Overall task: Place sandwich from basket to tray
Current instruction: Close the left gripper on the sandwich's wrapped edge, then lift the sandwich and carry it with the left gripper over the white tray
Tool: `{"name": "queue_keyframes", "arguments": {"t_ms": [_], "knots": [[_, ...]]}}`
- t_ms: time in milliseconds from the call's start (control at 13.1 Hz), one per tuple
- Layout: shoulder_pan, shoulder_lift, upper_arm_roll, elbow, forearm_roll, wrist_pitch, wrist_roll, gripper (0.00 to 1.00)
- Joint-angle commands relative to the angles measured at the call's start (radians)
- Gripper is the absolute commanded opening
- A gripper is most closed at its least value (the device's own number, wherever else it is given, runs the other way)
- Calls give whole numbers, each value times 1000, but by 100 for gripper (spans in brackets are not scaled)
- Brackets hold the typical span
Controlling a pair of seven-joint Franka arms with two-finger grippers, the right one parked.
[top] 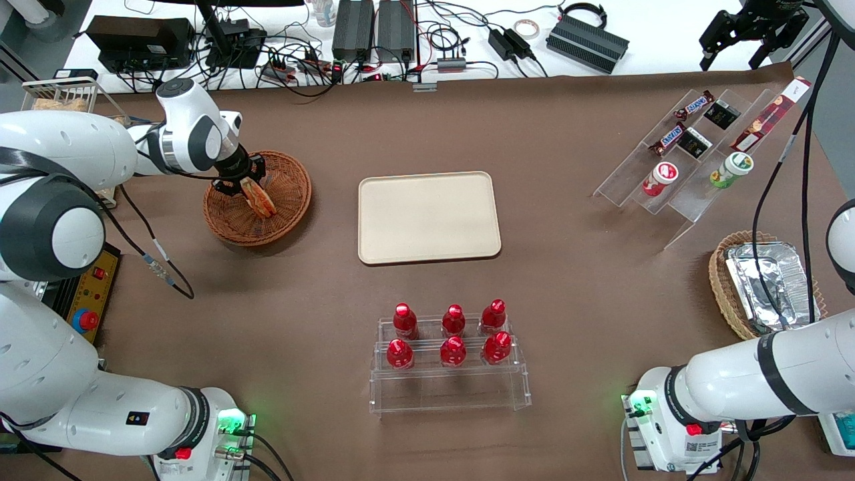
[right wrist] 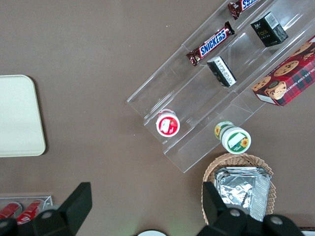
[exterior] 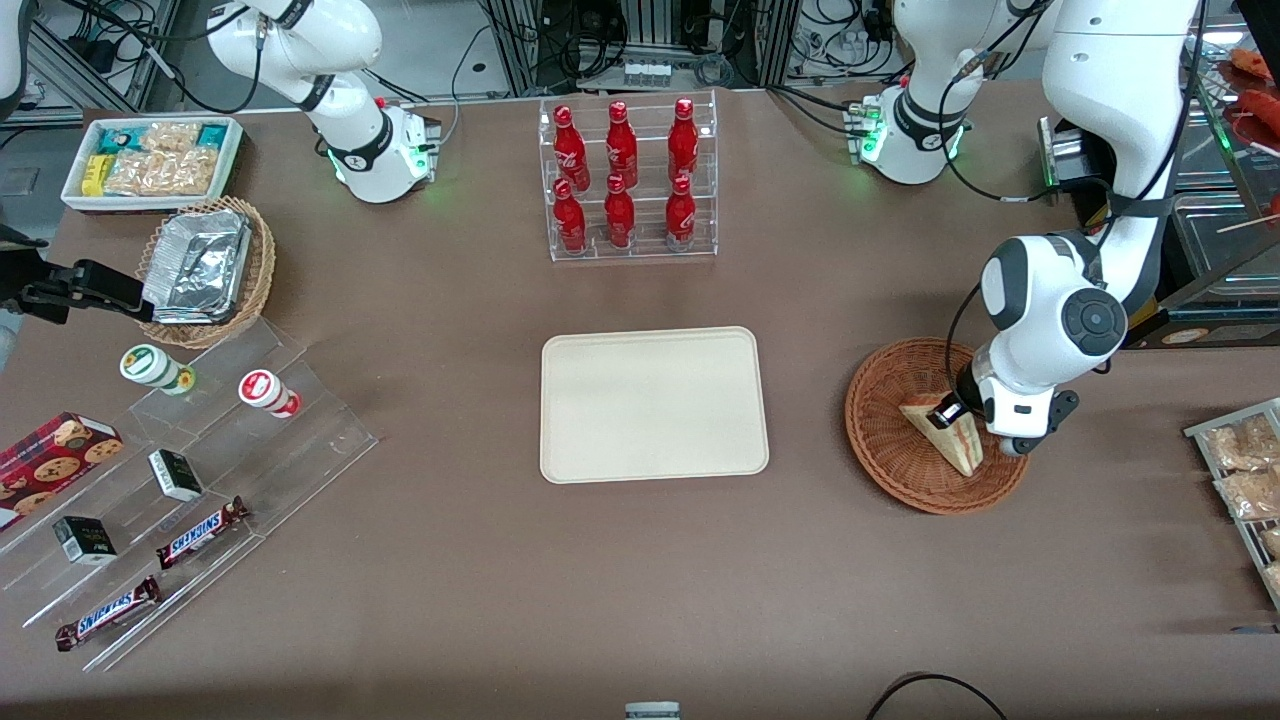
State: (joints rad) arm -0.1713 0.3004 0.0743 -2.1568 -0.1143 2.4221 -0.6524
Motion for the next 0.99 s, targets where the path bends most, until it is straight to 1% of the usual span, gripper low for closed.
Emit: {"name": "queue_keyframes", "arguments": {"t_ms": [0, 153, 306, 458, 688, 917], "knots": [[-13, -33, 7, 23, 7, -64, 59, 0], [-16, -50, 6, 81, 7, -157, 65, 0], [-62, -52, 5, 168, 11, -288, 65, 0], [-117, -40, 5, 263, 38, -401, 56, 0], [-226, -12, 5, 311, 38, -417, 50, 0], [-310, 84, 5, 406, 36, -417, 39, 0]]}}
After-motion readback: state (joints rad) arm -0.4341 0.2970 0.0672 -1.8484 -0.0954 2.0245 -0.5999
